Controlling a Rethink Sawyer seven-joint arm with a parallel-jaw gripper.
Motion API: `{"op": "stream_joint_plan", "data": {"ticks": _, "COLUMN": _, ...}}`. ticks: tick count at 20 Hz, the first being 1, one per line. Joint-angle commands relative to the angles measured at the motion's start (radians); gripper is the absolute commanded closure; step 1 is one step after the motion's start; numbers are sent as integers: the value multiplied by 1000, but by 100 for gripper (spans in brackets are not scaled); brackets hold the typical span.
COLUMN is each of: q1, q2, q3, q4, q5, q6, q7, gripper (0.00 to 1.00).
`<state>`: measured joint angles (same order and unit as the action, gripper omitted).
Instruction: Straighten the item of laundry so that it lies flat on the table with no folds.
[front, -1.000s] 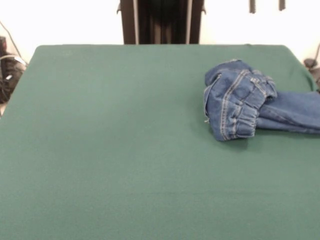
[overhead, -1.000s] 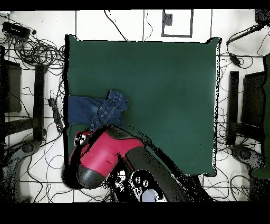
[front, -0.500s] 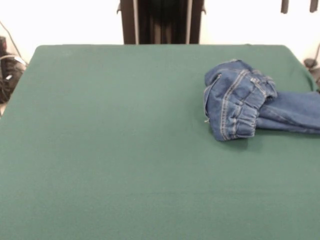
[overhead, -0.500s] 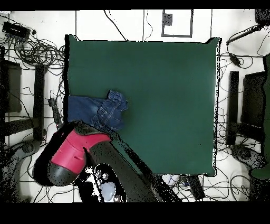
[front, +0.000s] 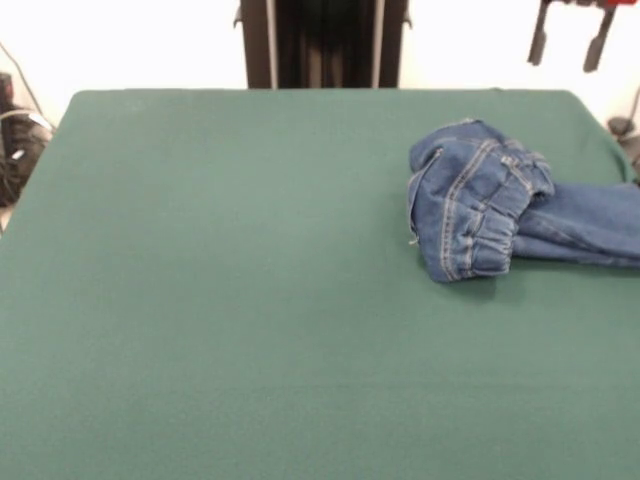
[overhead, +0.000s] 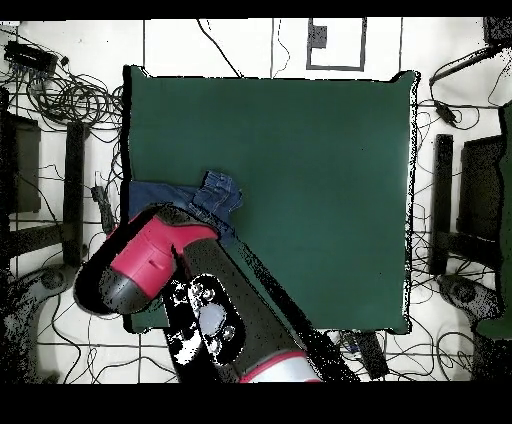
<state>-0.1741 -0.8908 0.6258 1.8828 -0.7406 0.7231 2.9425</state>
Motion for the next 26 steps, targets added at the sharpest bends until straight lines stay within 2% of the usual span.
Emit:
{"op": "stream_joint_plan", "data": {"ticks": 1, "q1": 78, "q2": 138, "q3": -134, "q4": -109, "q5": 19, "q6": 128, "q7": 78, "gripper": 0}}
{"op": "stream_joint_plan", "data": {"ticks": 7, "q1": 189, "q2": 213, "q3": -209, "q4": -211, "q5": 13, "q6": 172, "q7": 132, "gripper": 0}}
{"op": "stream_joint_plan", "data": {"ticks": 11, "q1": 233, "q2": 227, "q3": -250, "q4": -253, "q5": 54, "q6": 204, "q7": 137, "gripper": 0}}
{"op": "stream_joint_plan", "data": {"ticks": 18, "q1": 264, "q2": 225, "q3": -282, "q4": -313, "q5": 123, "q6": 198, "q7": 118, "gripper": 0}}
{"op": "stream_joint_plan", "data": {"ticks": 24, "q1": 260, "q2": 205, "q3": -295, "q4": -369, "q5": 178, "q6": 279, "q7": 33, "gripper": 0}}
{"op": "stream_joint_plan", "data": {"ticks": 26, "q1": 250, "q2": 209, "q3": -293, "q4": -376, "q5": 193, "q6": 263, "q7": 16, "gripper": 0}}
